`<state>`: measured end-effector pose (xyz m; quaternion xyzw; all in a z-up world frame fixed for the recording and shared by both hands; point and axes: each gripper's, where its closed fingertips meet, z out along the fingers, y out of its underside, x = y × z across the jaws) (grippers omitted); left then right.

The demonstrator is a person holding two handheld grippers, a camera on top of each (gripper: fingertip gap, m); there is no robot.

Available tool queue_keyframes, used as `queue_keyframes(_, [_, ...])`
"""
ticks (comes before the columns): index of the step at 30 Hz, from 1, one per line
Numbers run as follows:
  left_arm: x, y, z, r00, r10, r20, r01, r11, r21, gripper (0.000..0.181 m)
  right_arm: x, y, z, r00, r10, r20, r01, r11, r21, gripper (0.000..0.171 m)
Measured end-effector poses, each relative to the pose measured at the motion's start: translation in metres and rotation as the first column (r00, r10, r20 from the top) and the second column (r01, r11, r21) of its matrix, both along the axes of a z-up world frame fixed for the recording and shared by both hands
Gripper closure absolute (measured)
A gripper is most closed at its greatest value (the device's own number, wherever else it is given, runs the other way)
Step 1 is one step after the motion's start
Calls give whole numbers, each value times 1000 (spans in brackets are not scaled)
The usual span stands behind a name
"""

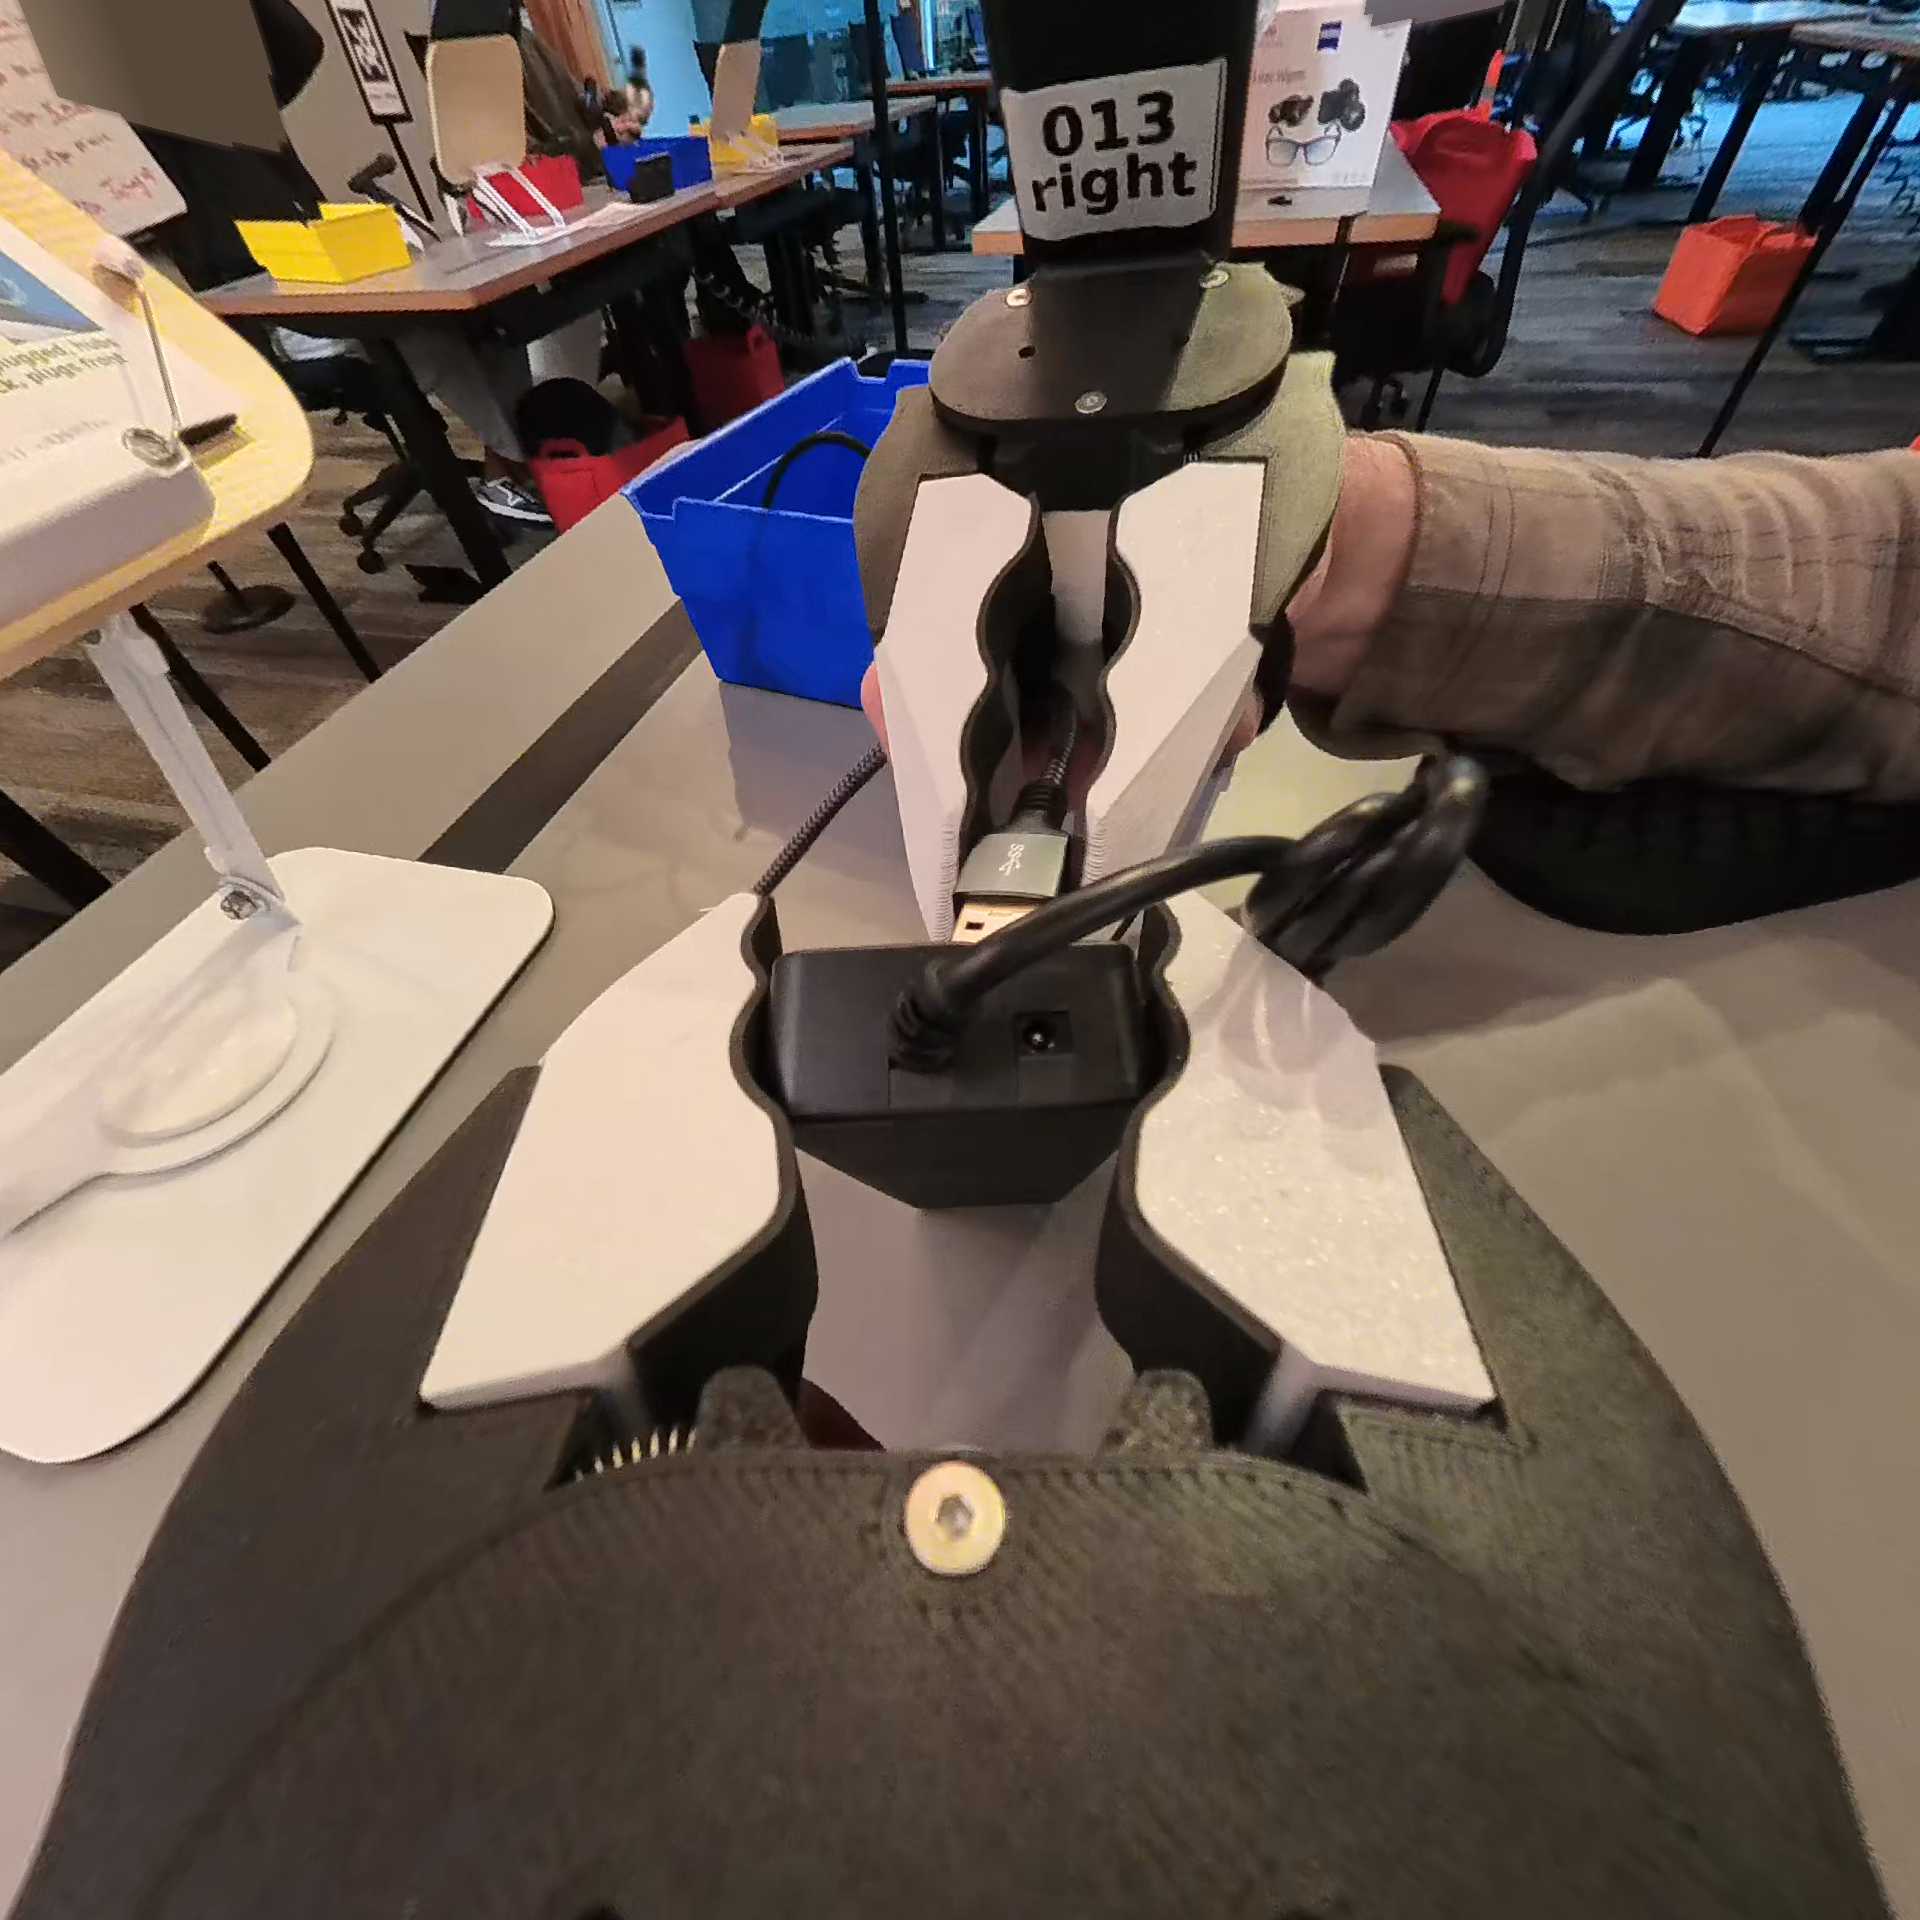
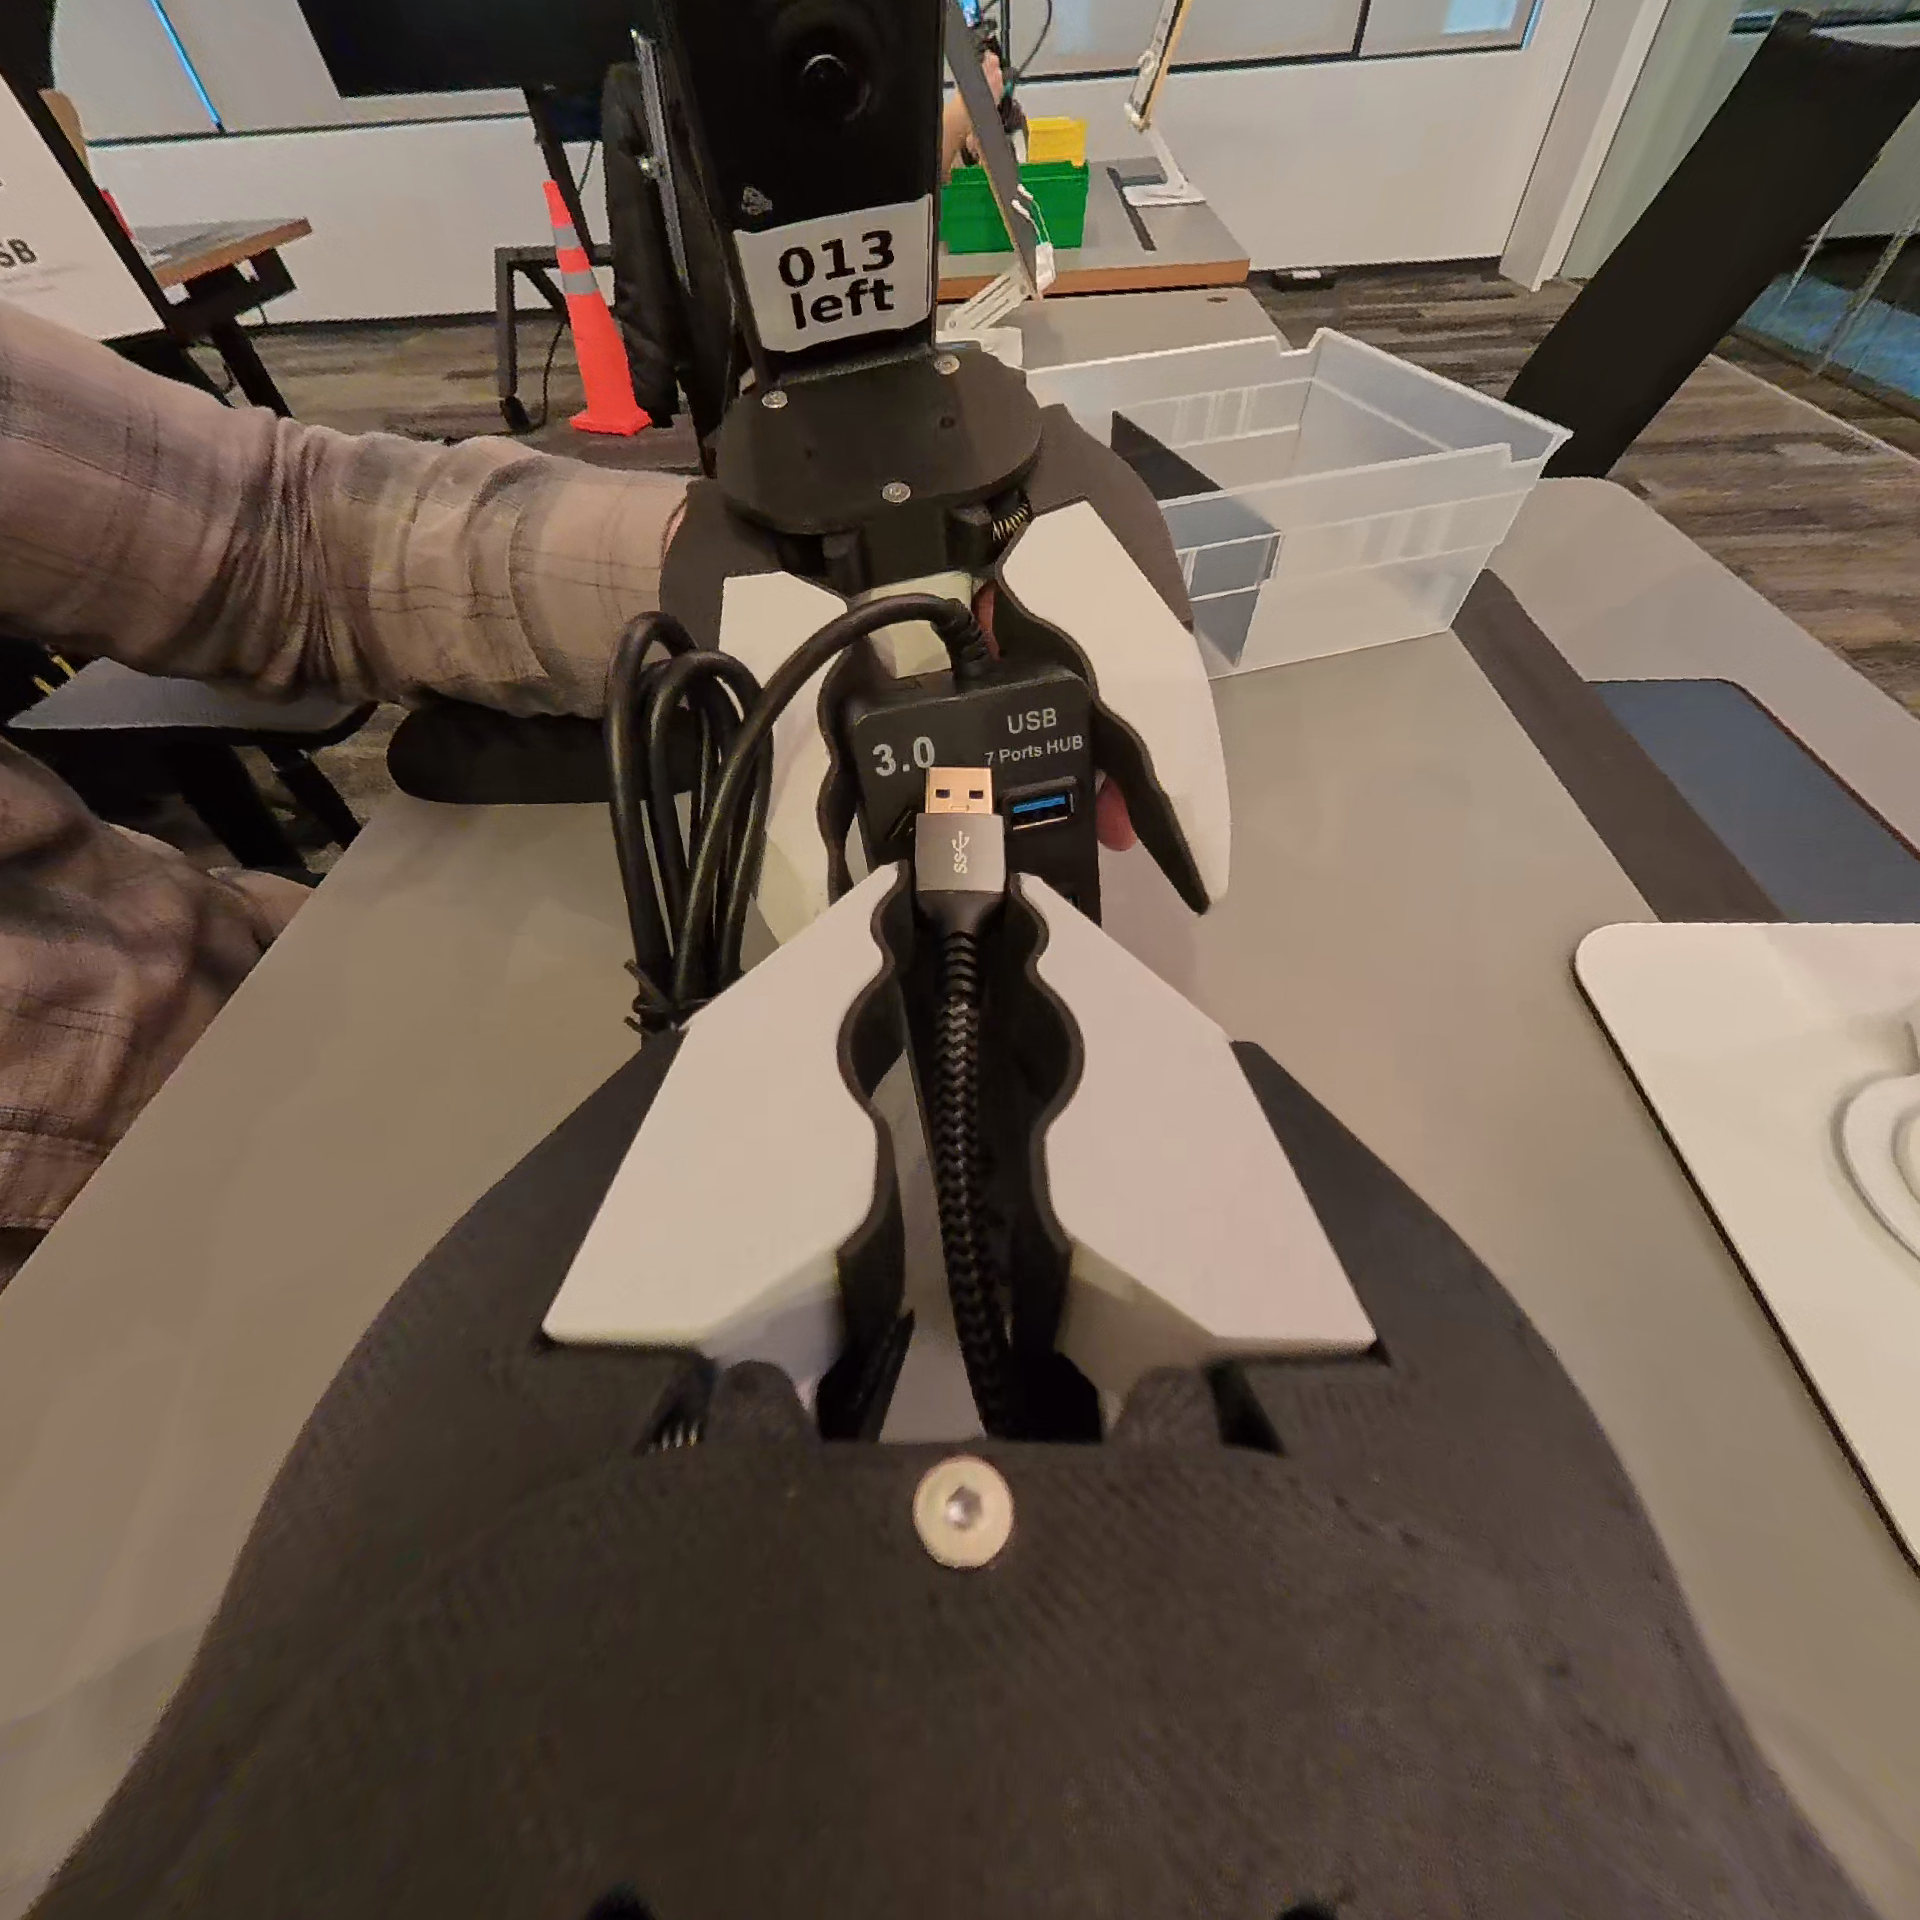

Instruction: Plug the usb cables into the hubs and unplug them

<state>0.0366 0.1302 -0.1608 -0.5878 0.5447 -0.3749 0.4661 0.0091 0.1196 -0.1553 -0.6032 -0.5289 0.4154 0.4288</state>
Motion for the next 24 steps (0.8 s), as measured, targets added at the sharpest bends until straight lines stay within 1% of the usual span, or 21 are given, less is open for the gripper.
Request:
queue_keyframes(8, [-3,-1,4,998,-35,-51,38,998,50,115,-4,-1,4,1000,-2,-11,2,1000,15,158])
queue_keyframes(9, [-2,-1,3,997,-36,-66,39,998,54,109,-5,-2,4,1000,-4,-7,4,1000,19,158])
queue_keyframes(10, [0,-1,1,996,-37,-86,41,998,49,94,-7,-2,3,1000,-9,0,9,1000,24,158])
queue_keyframes(11, [1,-4,-1,992,-52,-115,57,998,41,89,-8,-2,3,1000,-14,5,14,999,31,158])
queue_keyframes(13, [2,-8,-3,985,-66,-160,81,993,87,92,-8,-2,3,1000,-14,7,14,999,35,158])
queue_keyframes(15, [1,-7,-6,977,-62,-206,82,993,90,97,-7,-1,2,1000,-18,15,17,999,36,158])
queue_keyframes(21, [-9,-4,-20,927,-55,-372,112,985,133,100,-8,0,-2,999,-24,33,22,999,40,158])
queue_keyframes(24, [-13,-4,-23,908,-57,-414,127,982,143,101,-9,0,-3,999,-21,37,20,999,38,158])
